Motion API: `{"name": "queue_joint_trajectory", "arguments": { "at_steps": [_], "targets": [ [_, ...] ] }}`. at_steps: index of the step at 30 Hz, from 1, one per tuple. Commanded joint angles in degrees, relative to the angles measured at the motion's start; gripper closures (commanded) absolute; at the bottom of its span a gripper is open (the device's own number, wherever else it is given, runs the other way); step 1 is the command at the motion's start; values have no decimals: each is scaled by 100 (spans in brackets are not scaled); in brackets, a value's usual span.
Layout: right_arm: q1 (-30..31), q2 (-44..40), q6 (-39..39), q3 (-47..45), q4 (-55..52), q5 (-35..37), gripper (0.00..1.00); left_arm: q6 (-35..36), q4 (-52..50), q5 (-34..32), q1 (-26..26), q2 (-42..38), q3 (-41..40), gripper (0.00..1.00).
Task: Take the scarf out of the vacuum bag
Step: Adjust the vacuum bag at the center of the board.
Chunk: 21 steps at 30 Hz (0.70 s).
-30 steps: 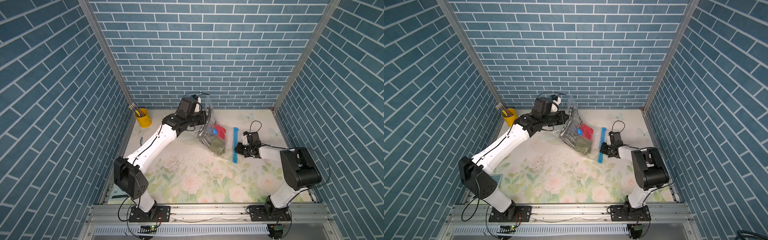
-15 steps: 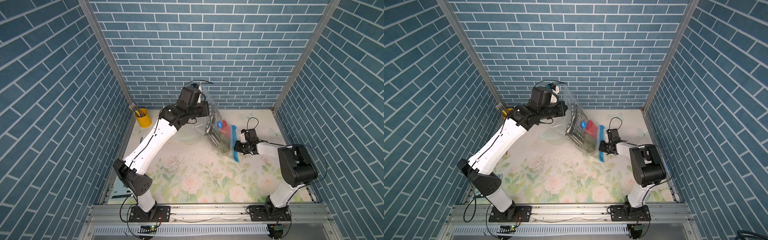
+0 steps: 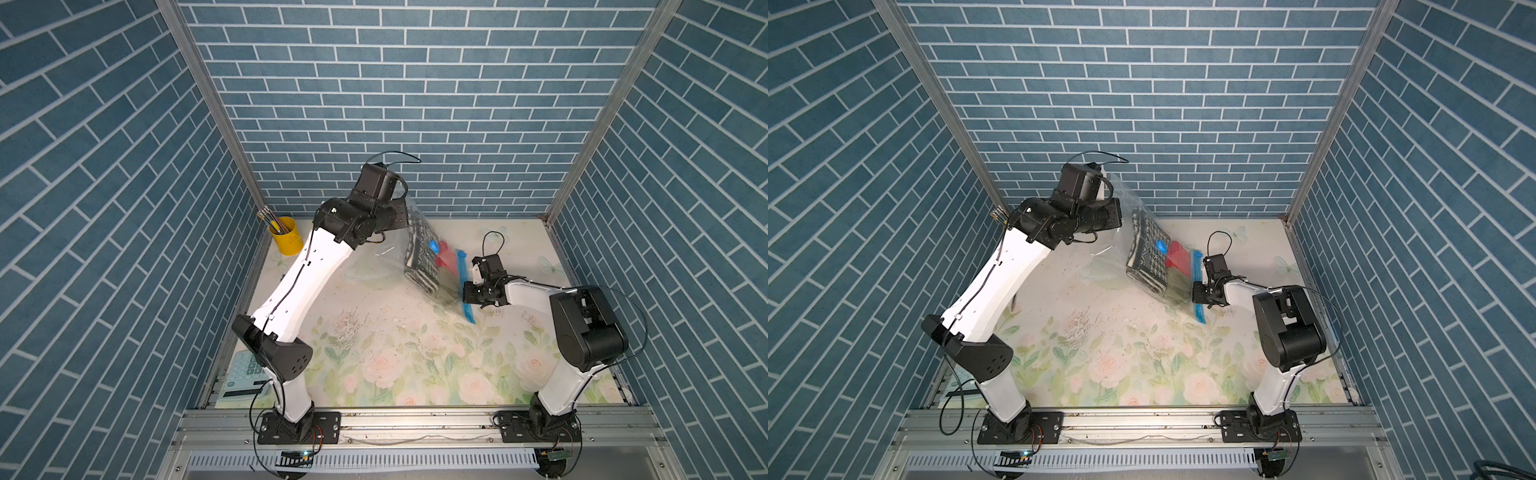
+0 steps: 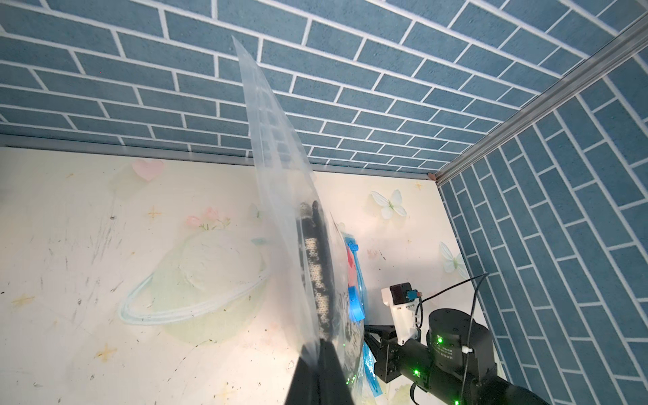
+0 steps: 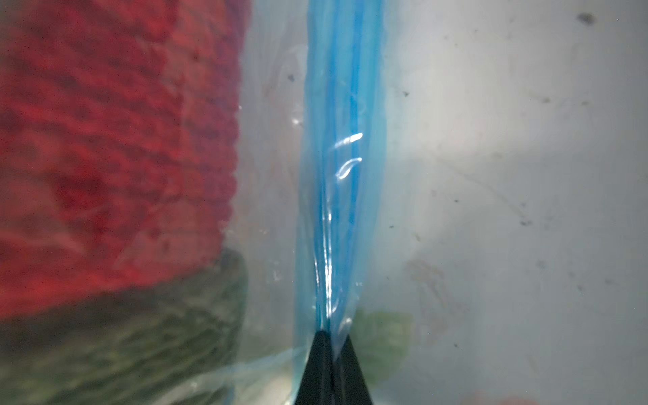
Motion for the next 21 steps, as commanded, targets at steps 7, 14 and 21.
{"name": "queue_joint_trajectory", "arguments": {
  "at_steps": [7, 14, 21],
  "targets": [
    [59, 444, -315, -222, -1164, 609, 100, -28, 494, -198, 172, -189, -192, 100],
    [58, 479, -316, -185, -1218, 723, 100, -163, 777, -900, 505, -1153, -2297, 100],
    [60, 432, -325, -185, -1226, 758, 100, -156, 1002, -1454, 995, -1670, -4121, 100]
  ]
}}
